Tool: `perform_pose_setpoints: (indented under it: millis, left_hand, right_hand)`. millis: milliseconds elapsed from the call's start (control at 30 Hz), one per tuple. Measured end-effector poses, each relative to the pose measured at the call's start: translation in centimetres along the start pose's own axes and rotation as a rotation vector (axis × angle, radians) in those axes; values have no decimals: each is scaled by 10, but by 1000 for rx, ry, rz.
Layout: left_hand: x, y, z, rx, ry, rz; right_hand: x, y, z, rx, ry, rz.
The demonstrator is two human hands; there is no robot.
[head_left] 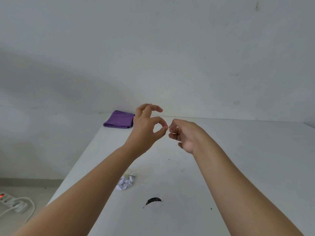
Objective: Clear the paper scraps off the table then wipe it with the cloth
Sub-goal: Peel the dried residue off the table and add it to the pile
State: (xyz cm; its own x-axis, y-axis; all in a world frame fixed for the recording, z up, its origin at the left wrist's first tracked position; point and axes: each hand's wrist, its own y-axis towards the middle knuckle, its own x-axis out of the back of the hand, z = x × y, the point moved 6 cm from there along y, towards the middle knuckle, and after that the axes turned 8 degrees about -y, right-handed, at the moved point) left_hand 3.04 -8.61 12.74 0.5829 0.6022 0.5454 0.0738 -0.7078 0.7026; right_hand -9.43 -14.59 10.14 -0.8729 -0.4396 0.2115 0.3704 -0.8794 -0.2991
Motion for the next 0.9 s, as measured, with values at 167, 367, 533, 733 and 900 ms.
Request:
perform_pose_setpoints:
  millis: [167, 367, 533, 733, 900]
  left_hand:
    - [21, -5, -3, -95, 84, -72]
    - [41, -12, 3, -105, 31, -116]
    - [50, -15, 10, -110, 61, -126]
    - [59, -17, 14, -94, 46, -118]
    - [57, -21, 27, -40, 79, -3]
  right_hand:
    - [-18, -5, 6, -68, 28, 83]
    - [-38, -8, 12, -66, 49, 121]
    - [-50, -8, 15, -64, 39, 143]
    - [-62, -9, 15, -65, 35, 171]
    - [-63, -6, 14, -8, -91, 150]
